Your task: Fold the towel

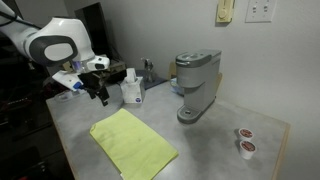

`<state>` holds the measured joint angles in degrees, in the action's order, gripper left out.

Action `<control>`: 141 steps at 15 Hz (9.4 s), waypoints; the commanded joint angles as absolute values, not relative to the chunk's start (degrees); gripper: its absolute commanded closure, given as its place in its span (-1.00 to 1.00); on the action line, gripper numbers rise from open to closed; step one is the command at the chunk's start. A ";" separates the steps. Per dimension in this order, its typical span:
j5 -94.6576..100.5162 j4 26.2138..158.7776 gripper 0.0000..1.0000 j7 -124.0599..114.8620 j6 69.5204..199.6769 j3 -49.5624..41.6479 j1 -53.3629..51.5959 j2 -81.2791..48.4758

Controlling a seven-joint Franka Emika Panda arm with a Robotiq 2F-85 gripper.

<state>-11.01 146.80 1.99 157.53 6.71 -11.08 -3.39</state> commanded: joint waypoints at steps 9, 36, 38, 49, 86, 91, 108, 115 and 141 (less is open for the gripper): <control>1.37 141.12 -1.00 -17.70 157.49 4.86 -11.64 -14.44; 5.78 136.26 -1.00 -22.00 154.98 2.16 -17.18 -22.18; 6.00 135.77 -1.00 -21.93 154.85 2.11 -17.54 -23.12; 5.93 133.93 -0.33 -21.60 154.29 1.59 -18.79 -25.57; -38.93 135.68 0.98 52.20 136.36 17.17 1.10 -8.24; -40.61 135.36 0.98 54.76 132.90 15.04 -0.80 -7.61; -45.12 140.21 0.98 73.25 116.68 -1.32 3.29 -0.12; -43.12 141.56 0.98 80.89 115.51 -7.08 6.85 -1.49; -13.87 142.38 -1.00 66.73 113.20 -12.03 12.01 5.52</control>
<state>-18.47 141.08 72.24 113.27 -12.90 12.90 1.10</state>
